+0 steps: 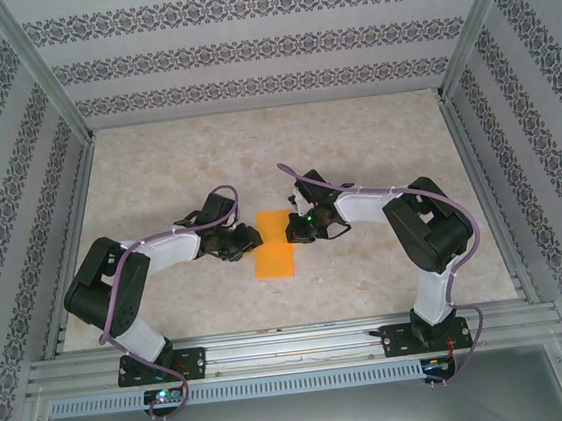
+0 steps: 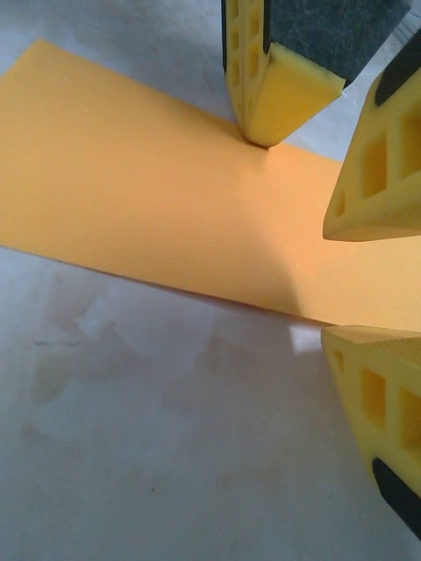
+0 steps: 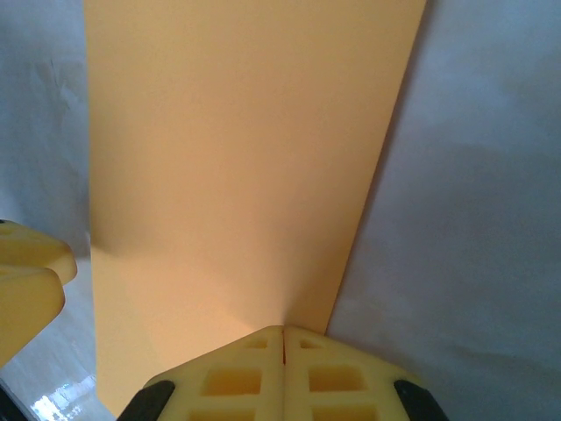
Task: Fold a paper plane with a square sheet of paper (fold left side to right side)
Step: Move the paper to the center of the table, then third fold the triangle at the center of the table.
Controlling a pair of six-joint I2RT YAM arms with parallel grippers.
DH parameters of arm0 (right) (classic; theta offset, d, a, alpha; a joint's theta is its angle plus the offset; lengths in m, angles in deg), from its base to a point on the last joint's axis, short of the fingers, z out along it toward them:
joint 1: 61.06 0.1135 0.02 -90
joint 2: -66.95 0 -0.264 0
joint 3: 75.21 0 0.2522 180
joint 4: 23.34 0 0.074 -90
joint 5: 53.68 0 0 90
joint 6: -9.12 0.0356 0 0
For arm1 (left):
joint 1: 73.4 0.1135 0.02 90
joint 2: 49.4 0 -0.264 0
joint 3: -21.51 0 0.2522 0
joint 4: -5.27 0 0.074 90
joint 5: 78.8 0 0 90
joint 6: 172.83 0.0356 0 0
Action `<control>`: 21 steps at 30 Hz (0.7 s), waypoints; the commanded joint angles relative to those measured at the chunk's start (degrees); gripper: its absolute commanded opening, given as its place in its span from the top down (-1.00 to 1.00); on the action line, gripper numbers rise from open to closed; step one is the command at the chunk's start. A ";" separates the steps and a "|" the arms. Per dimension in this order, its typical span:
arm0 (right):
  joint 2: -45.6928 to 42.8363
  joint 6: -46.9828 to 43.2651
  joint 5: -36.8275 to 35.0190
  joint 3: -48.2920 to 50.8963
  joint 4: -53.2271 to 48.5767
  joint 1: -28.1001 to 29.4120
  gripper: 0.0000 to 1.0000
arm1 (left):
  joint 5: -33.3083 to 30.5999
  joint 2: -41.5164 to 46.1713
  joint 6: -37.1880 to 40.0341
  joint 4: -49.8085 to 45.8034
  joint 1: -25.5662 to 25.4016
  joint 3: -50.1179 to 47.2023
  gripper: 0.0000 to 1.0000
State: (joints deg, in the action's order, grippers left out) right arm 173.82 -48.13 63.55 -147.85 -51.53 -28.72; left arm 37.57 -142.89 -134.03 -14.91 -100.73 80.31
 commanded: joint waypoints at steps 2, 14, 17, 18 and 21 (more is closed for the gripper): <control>1.58 -1.09 -3.54 0.69 -3.32 -1.00 1.00 | -0.37 0.03 1.12 1.71 -0.44 1.41 0.36; 1.50 -1.11 -3.45 0.96 -3.24 -1.06 1.00 | 1.54 -4.13 1.98 0.81 -0.44 2.26 0.36; 1.36 -1.20 -3.49 1.19 -3.23 -1.13 1.00 | 1.41 -4.15 2.07 0.61 -0.51 1.92 0.36; 1.38 -1.19 -3.49 1.21 -3.23 -1.14 1.00 | 1.46 -4.11 2.13 0.49 -0.44 1.97 0.36; 1.28 -1.19 -3.53 1.31 -3.16 -1.14 1.00 | 0.68 -3.28 2.54 -0.71 -0.49 1.83 0.36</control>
State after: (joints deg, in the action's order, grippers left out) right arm 173.82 -48.15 63.59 -147.85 -51.56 -29.11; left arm 38.40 -145.99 -133.02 -14.47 -100.68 81.82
